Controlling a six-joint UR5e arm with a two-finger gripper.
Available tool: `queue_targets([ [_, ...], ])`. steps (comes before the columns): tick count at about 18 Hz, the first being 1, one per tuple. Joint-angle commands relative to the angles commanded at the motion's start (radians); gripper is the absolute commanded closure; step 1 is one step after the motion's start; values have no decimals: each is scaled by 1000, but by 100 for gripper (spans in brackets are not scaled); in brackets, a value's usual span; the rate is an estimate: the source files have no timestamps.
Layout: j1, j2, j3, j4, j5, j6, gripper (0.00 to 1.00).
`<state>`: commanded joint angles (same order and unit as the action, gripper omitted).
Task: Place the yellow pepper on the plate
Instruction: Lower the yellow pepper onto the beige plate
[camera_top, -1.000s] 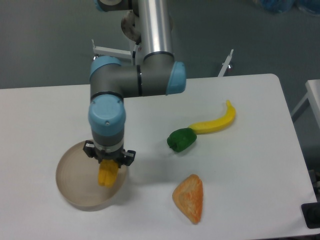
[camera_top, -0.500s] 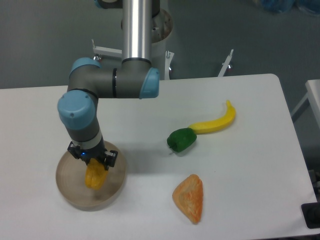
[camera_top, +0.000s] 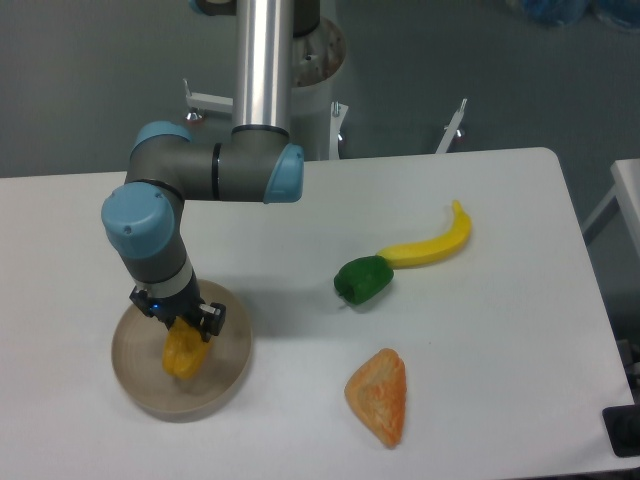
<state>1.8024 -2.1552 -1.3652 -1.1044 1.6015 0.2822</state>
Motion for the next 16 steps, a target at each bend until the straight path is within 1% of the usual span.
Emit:
queue_targets([
  [13, -5, 2, -20, -6, 11, 21, 39],
  [16, -3, 2, -18, -6, 12, 21, 31],
])
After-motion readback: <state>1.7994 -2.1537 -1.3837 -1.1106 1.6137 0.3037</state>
